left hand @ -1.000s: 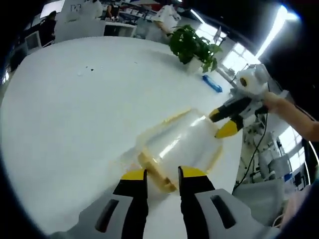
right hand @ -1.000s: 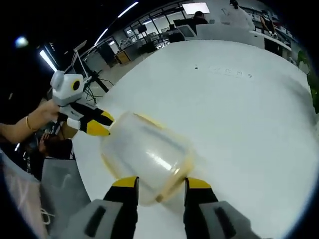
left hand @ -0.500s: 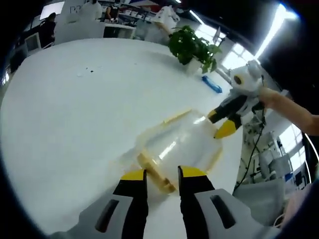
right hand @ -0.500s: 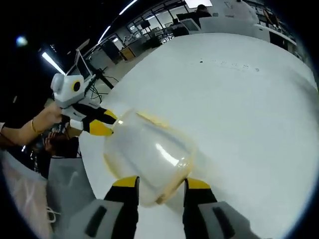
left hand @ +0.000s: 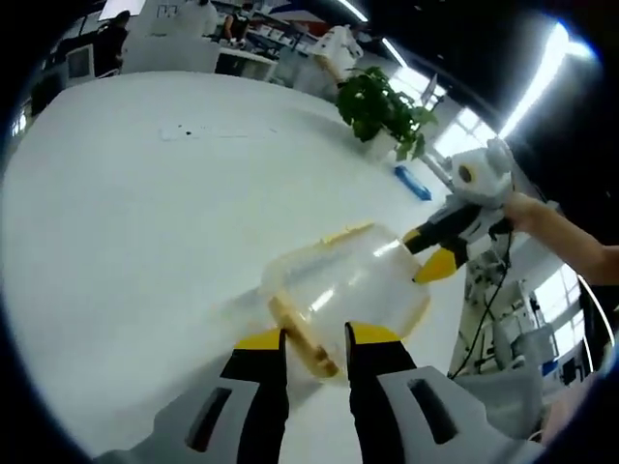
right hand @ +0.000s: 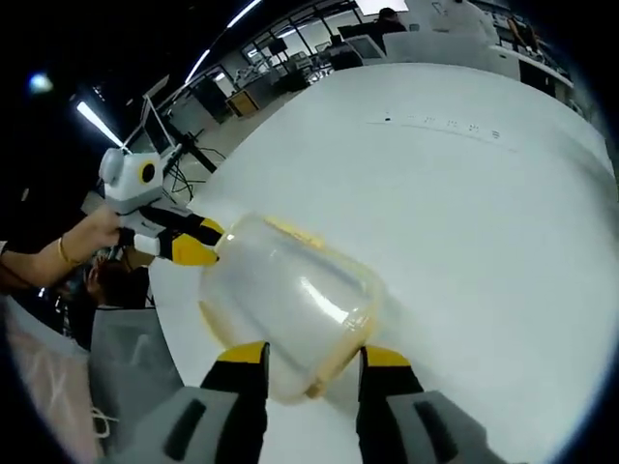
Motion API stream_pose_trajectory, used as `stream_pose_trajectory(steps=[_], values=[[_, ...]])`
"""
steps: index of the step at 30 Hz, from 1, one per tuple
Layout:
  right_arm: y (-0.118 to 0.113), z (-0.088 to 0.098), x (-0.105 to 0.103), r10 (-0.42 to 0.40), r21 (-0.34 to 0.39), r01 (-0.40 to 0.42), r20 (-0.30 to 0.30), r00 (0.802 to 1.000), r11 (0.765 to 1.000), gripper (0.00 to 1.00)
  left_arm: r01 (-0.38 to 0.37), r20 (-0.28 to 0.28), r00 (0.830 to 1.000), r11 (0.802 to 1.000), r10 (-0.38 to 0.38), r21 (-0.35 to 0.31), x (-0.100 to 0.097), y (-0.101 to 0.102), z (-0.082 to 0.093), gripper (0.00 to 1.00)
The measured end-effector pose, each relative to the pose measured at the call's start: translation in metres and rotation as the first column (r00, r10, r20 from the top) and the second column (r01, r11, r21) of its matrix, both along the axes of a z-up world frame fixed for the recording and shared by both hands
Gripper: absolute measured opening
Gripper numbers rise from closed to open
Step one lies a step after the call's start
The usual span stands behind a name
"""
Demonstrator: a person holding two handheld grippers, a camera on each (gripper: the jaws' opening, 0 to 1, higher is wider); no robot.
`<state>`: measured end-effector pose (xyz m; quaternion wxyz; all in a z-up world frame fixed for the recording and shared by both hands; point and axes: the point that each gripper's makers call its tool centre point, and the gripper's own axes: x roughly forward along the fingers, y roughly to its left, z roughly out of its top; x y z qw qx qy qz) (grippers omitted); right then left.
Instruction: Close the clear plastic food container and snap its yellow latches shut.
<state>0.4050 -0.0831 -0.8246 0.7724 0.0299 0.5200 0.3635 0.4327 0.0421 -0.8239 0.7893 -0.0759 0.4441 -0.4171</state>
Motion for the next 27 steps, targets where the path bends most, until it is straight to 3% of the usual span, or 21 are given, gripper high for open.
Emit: stream_pose_trajectory(steps=[6, 17, 22, 27], values=[[0.013, -0.001, -0.001, -0.011, 0.004, 0.01, 0.021, 1.0, 1.0, 0.35, 0.007, 0.006, 1.0, 1.0, -0.007, 0.023, 0.0, 0.011, 0.003, 0.2], [0.054, -0.001, -0.002, 0.022, 0.013, -0.022, 0.042, 0.999, 1.0, 0.36, -0.045, 0.017, 0.999, 0.998, 0.044, 0.039, -0.008, 0.056, 0.005, 0.21], [0.066, -0.001, -0.003, 0.031, 0.008, -0.031, 0.05, 0.998, 0.999, 0.37, -0.056, 0.042, 0.998, 0.997, 0.053, 0.057, -0.009, 0.068, 0.007, 0.21], [0.068, -0.001, -0.003, 0.024, 0.01, -0.024, 0.062, 0.998, 1.0, 0.38, -0.039, 0.103, 0.994, 0.995, 0.029, 0.094, -0.009, 0.071, 0.009, 0.22]])
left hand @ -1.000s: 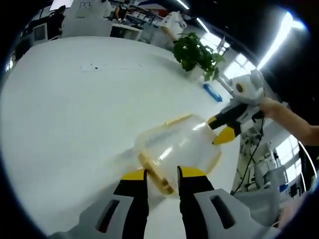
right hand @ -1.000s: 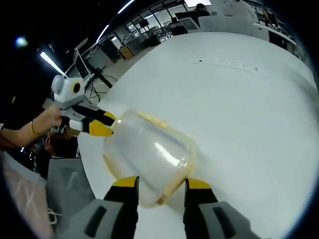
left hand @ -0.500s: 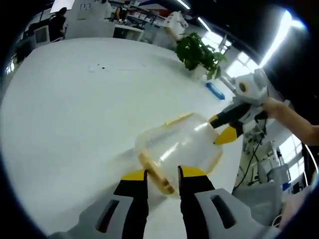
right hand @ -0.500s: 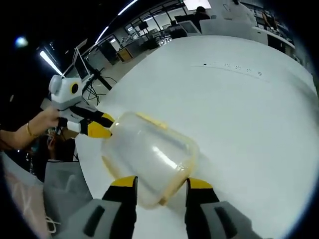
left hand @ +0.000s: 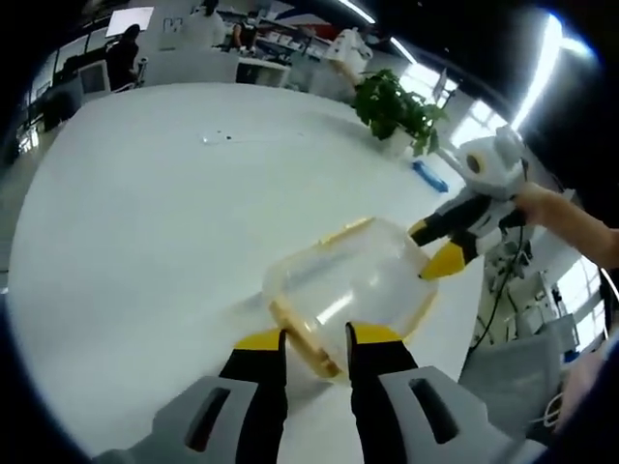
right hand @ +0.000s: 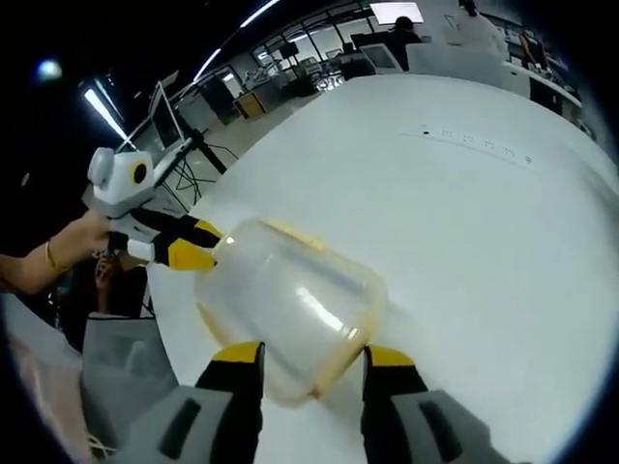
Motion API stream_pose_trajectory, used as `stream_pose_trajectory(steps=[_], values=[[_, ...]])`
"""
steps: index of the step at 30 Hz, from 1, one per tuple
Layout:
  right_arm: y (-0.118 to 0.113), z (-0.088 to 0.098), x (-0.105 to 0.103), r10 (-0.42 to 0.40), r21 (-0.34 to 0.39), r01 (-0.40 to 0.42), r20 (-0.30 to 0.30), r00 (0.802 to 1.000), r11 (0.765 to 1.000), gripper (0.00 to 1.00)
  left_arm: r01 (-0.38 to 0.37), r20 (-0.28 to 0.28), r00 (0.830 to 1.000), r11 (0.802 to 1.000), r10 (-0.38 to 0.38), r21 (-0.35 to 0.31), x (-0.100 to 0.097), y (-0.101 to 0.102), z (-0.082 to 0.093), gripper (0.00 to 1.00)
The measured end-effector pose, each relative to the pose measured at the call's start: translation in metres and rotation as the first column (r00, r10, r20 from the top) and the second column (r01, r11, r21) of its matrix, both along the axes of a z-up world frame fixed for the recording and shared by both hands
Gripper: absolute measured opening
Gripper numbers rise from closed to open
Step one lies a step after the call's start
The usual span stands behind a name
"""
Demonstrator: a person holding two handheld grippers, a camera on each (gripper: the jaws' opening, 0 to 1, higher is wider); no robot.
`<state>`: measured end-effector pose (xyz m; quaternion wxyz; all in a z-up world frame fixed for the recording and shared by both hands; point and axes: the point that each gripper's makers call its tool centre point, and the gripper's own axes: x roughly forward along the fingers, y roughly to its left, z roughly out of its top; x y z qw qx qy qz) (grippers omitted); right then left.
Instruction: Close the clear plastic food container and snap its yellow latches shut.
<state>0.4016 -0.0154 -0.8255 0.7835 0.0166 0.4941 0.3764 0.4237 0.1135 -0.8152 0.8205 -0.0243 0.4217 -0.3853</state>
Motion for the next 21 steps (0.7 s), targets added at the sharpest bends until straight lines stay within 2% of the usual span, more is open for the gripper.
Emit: stream_pose_trajectory(steps=[1, 3, 10, 12, 14, 18, 20, 21], values=[[-0.001, 0.0, 0.0, -0.004, 0.001, 0.004, 0.004, 1.0, 1.0, 0.38, 0.019, 0.035, 0.999, 1.0, -0.019, 0.021, 0.001, 0.0, 0.001, 0.22], [0.0, 0.001, 0.0, -0.011, -0.004, 0.011, 0.016, 1.0, 1.0, 0.39, 0.03, 0.067, 0.997, 0.998, -0.033, 0.046, 0.0, -0.001, 0.002, 0.22], [0.002, 0.004, 0.003, 0.023, -0.082, -0.017, 0.071, 0.997, 0.997, 0.44, 0.066, 0.098, 0.992, 0.994, -0.075, 0.09, 0.002, -0.001, 0.004, 0.24], [0.0, 0.006, 0.004, 0.036, -0.109, -0.027, 0.079, 0.996, 0.994, 0.43, 0.085, 0.116, 0.988, 0.99, -0.098, 0.112, 0.003, -0.001, 0.005, 0.24], [-0.002, 0.009, 0.008, 0.05, -0.136, -0.034, 0.112, 0.992, 0.99, 0.42, 0.084, 0.131, 0.986, 0.987, -0.102, 0.135, 0.003, -0.002, 0.006, 0.24], [-0.004, 0.019, 0.014, 0.063, -0.154, -0.04, 0.146, 0.987, 0.987, 0.42, 0.076, 0.179, 0.978, 0.981, -0.107, 0.177, 0.009, -0.002, 0.011, 0.22], [-0.001, 0.025, 0.02, 0.091, -0.149, -0.063, 0.192, 0.977, 0.987, 0.4, 0.079, 0.19, 0.976, 0.986, -0.107, 0.15, 0.01, -0.007, 0.016, 0.19], [0.002, 0.028, 0.021, 0.091, -0.139, -0.063, 0.203, 0.975, 0.988, 0.4, 0.078, 0.189, 0.977, 0.991, -0.098, 0.11, 0.01, -0.014, 0.022, 0.17]])
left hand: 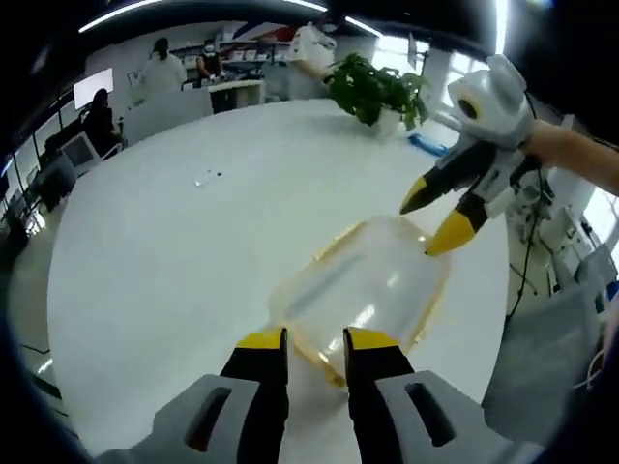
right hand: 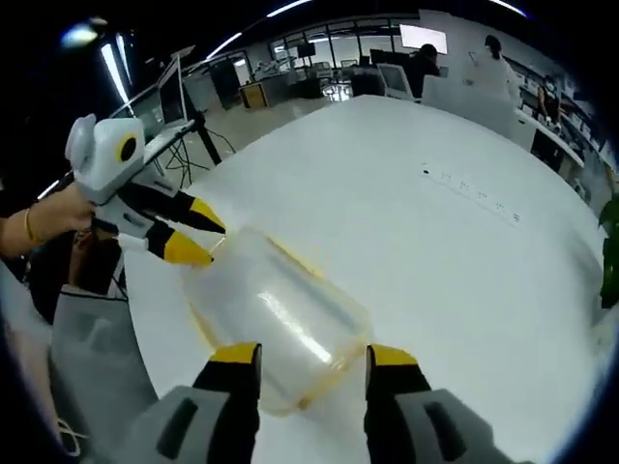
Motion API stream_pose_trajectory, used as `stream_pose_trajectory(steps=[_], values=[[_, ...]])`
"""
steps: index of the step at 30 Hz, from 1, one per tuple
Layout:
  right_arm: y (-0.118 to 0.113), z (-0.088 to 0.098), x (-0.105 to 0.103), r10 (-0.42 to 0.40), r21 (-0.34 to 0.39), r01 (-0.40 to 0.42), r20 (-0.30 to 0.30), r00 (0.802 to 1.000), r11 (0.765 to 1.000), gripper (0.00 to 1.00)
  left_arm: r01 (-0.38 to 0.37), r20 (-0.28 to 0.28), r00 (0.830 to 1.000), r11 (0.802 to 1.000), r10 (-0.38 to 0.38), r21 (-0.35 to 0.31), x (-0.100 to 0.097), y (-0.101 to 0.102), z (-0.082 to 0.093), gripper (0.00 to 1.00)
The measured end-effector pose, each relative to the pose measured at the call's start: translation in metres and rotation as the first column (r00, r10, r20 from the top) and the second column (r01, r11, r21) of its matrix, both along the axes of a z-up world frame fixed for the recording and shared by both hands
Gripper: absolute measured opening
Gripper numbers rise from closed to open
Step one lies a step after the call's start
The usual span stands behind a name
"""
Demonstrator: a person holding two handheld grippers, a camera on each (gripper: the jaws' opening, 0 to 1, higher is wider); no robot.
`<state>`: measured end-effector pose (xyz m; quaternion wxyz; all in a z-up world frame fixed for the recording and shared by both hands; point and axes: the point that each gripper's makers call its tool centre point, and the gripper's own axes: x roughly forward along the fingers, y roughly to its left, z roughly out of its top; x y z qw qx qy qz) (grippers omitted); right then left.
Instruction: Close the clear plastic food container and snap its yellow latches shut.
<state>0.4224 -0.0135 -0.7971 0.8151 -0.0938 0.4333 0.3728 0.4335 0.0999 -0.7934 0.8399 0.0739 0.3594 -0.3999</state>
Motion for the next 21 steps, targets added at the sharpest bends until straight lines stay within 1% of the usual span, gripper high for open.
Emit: stream_pose_trajectory(steps=[1, 2, 4, 7, 11, 16, 18, 19, 20, 21], values=[[0.002, 0.002, 0.001, 0.0, 0.005, 0.0, 0.004, 1.0, 1.0, 0.4, 0.004, 0.005, 1.0, 1.0, -0.004, -0.005, 0.0, -0.002, 0.003, 0.17], [0.006, 0.005, 0.001, 0.013, 0.013, -0.013, 0.013, 1.0, 1.0, 0.39, 0.021, 0.023, 1.0, 1.0, -0.021, -0.004, 0.0, -0.007, 0.006, 0.18], [0.016, 0.007, 0.002, 0.04, 0.033, -0.041, 0.024, 0.999, 0.999, 0.39, 0.069, 0.059, 0.996, 0.998, -0.069, 0.002, -0.002, -0.016, 0.01, 0.2], [0.026, 0.008, 0.002, 0.059, 0.044, -0.06, 0.025, 0.998, 0.997, 0.38, 0.105, 0.065, 0.992, 0.994, -0.105, -0.001, -0.006, -0.026, 0.01, 0.2], [0.036, 0.005, 0.002, 0.08, 0.05, -0.081, 0.023, 0.997, 0.995, 0.37, 0.151, 0.072, 0.986, 0.988, -0.152, 0.019, -0.011, -0.035, 0.005, 0.21], [0.046, 0.001, 0.004, 0.092, 0.062, -0.093, 0.017, 0.996, 0.994, 0.36, 0.204, 0.072, 0.976, 0.978, -0.207, 0.049, -0.02, -0.04, -0.002, 0.24], [0.049, 0.0, 0.005, 0.094, 0.068, -0.095, 0.013, 0.995, 0.993, 0.36, 0.22, 0.075, 0.971, 0.973, -0.225, 0.076, -0.024, -0.041, -0.006, 0.25], [0.052, -0.002, 0.005, 0.097, 0.069, -0.097, 0.011, 0.995, 0.993, 0.35, 0.224, 0.067, 0.97, 0.969, -0.232, 0.103, -0.025, -0.038, -0.008, 0.25], [0.053, -0.003, 0.004, 0.105, 0.067, -0.105, 0.009, 0.994, 0.992, 0.35, 0.242, 0.074, 0.965, 0.962, -0.252, 0.125, -0.028, -0.038, -0.011, 0.25], [0.055, -0.003, 0.004, 0.111, 0.064, -0.111, 0.007, 0.994, 0.992, 0.35, 0.251, 0.077, 0.962, 0.959, -0.262, 0.129, -0.03, -0.039, -0.011, 0.27]])
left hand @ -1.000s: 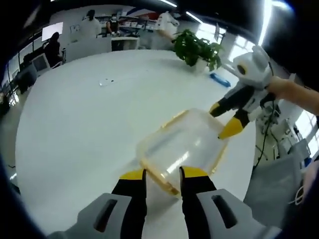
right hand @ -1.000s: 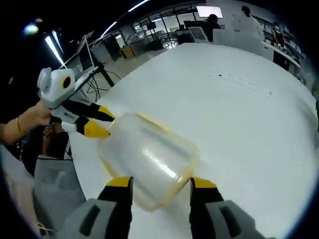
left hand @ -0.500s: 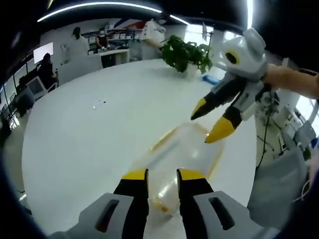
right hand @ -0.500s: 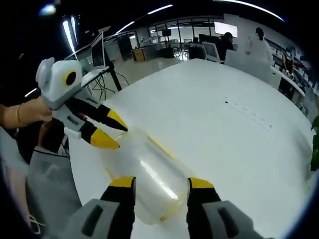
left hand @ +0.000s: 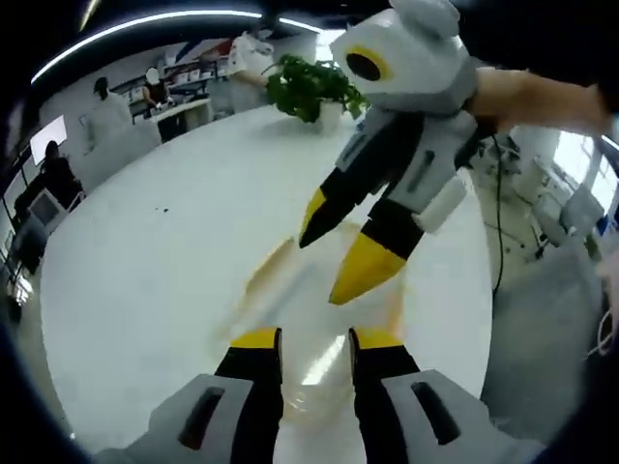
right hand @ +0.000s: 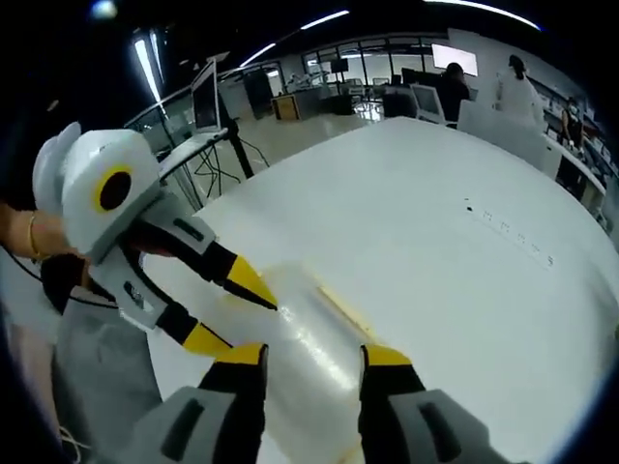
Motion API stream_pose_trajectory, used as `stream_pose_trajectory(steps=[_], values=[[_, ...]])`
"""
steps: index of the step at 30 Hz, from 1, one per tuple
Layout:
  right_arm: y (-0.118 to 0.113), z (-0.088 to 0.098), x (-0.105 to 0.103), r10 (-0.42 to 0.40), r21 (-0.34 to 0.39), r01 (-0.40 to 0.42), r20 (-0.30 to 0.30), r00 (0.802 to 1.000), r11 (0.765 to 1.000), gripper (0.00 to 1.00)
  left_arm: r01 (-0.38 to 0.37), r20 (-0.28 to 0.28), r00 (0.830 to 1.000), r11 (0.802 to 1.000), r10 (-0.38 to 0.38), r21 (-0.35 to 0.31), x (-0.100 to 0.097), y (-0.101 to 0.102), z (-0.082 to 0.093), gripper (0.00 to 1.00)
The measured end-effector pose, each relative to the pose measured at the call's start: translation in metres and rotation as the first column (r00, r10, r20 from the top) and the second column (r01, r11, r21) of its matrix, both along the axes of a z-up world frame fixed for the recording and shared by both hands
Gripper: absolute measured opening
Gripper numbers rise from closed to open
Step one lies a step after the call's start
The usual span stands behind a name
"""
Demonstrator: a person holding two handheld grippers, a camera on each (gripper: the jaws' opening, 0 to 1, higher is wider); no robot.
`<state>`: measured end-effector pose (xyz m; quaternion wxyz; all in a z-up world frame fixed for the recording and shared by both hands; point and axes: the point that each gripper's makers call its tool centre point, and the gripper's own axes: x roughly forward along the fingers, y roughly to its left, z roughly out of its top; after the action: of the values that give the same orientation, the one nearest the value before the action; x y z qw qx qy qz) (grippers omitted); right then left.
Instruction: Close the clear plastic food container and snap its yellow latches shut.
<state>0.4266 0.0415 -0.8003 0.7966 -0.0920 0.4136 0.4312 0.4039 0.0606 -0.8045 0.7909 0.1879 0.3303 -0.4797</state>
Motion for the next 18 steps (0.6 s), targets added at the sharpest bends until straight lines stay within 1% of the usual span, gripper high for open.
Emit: stream_pose_trajectory(steps=[1, 3, 4, 5, 6, 7, 9, 10, 12, 14, 16, 18], values=[[0.002, 0.0, 0.0, 0.01, -0.005, -0.01, 0.001, 1.0, 1.0, 0.35, 0.014, 0.009, 1.0, 1.0, -0.014, -0.003, -0.003, -0.002, 0.001, 0.28], [0.004, 0.0, 0.002, 0.021, -0.005, -0.021, 0.002, 1.0, 1.0, 0.35, 0.029, 0.011, 1.0, 1.0, -0.029, -0.004, -0.006, -0.004, 0.002, 0.28], [0.006, 0.002, 0.004, 0.025, -0.005, -0.025, 0.005, 1.0, 1.0, 0.35, 0.064, 0.019, 0.998, 0.998, -0.064, 0.009, -0.011, -0.005, 0.002, 0.3], [0.006, 0.002, 0.006, 0.031, -0.005, -0.031, 0.009, 0.999, 1.0, 0.36, 0.082, 0.029, 0.996, 0.996, -0.083, 0.015, -0.013, -0.006, 0.002, 0.34], [0.008, 0.004, 0.008, 0.039, -0.008, -0.039, 0.014, 0.999, 0.999, 0.37, 0.11, 0.048, 0.993, 0.994, -0.111, 0.018, -0.016, -0.008, 0.003, 0.39], [0.009, 0.004, 0.01, 0.061, -0.015, -0.06, 0.023, 0.998, 0.998, 0.37, 0.129, 0.058, 0.99, 0.992, -0.129, 0.012, -0.019, -0.01, 0.003, 0.42], [0.01, 0.004, 0.012, 0.085, -0.03, -0.085, 0.024, 0.996, 0.996, 0.39, 0.151, 0.079, 0.985, 0.988, -0.154, 0.037, -0.02, -0.011, 0.001, 0.47], [0.011, 0.004, 0.013, 0.108, -0.045, -0.107, 0.025, 0.994, 0.993, 0.39, 0.174, 0.114, 0.977, 0.982, -0.182, 0.077, -0.018, -0.009, -0.002, 0.47], [0.012, 0.003, 0.016, 0.142, -0.068, -0.14, 0.025, 0.99, 0.988, 0.4, 0.203, 0.149, 0.964, 0.971, -0.22, 0.125, -0.017, -0.01, -0.006, 0.48], [0.013, 0.0, 0.017, 0.182, -0.09, -0.18, 0.013, 0.983, 0.98, 0.41, 0.215, 0.153, 0.96, 0.968, -0.234, 0.132, -0.02, -0.014, -0.011, 0.49], [0.013, -0.004, 0.017, 0.229, -0.121, -0.227, -0.001, 0.973, 0.966, 0.41, 0.216, 0.179, 0.954, 0.966, -0.24, 0.145, -0.018, -0.016, -0.011, 0.49], [0.013, -0.007, 0.018, 0.263, -0.145, -0.262, -0.011, 0.965, 0.954, 0.41, 0.209, 0.207, 0.948, 0.963, -0.242, 0.168, -0.014, -0.015, -0.011, 0.47]])
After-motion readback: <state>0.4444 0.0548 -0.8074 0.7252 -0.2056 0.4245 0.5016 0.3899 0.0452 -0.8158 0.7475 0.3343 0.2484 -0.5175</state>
